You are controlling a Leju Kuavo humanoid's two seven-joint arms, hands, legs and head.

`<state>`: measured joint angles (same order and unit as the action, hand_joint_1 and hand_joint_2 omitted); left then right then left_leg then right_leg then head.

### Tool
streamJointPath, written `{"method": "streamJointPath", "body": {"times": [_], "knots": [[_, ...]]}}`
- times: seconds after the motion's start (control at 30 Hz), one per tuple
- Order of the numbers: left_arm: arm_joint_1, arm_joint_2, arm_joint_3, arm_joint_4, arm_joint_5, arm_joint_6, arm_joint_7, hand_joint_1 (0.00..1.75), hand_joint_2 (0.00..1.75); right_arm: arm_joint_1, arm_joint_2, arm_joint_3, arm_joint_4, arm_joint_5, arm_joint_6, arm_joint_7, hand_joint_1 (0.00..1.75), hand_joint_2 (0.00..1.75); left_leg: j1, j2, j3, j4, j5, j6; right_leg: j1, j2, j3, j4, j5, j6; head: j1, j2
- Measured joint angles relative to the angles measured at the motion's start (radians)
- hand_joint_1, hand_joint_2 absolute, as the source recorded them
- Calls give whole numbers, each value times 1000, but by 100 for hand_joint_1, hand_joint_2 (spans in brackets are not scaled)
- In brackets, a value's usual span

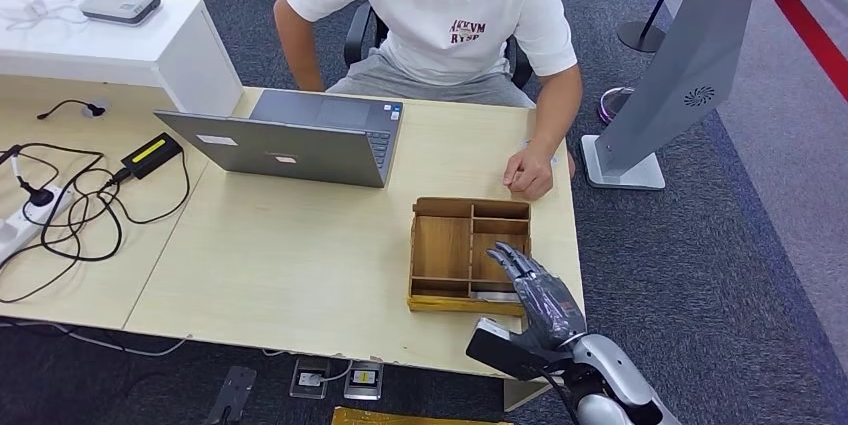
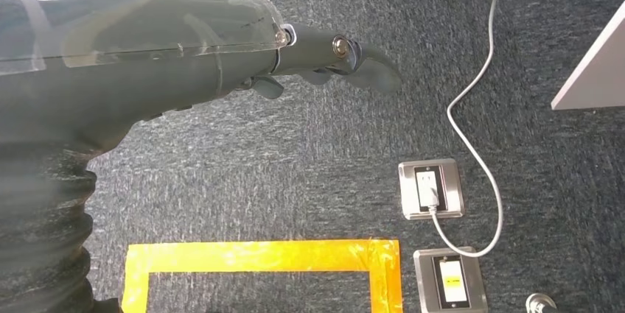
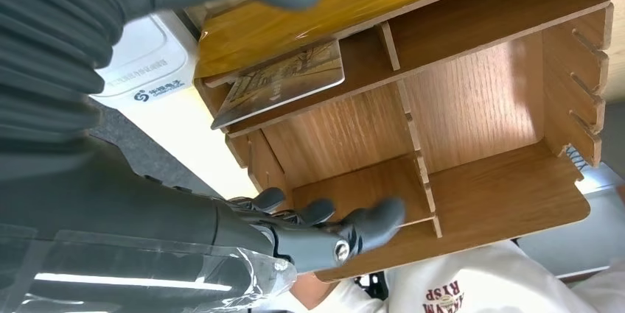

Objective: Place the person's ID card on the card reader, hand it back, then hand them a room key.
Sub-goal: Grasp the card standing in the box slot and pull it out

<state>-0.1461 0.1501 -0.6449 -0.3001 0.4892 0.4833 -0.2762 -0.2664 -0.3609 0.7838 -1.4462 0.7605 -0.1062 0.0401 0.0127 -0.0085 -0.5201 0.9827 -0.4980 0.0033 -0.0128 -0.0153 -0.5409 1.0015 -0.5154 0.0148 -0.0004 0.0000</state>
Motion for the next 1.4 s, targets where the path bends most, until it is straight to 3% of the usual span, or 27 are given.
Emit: {"method": "streamJointPath", "body": {"times": [0.93, 1.4], "knots": [[2, 1, -31, -32, 10, 15, 4, 0, 175, -6, -2, 0, -2, -38, 33, 25, 175, 175, 0, 0, 0, 0, 0, 0, 0, 0, 0, 0, 0, 0, 0, 0], [7, -2, -52, -48, 56, 40, -15, 0, 175, -47, -3, -44, -39, -51, -31, 15, 175, 175, 0, 0, 0, 0, 0, 0, 0, 0, 0, 0, 0, 0, 0, 0]]}}
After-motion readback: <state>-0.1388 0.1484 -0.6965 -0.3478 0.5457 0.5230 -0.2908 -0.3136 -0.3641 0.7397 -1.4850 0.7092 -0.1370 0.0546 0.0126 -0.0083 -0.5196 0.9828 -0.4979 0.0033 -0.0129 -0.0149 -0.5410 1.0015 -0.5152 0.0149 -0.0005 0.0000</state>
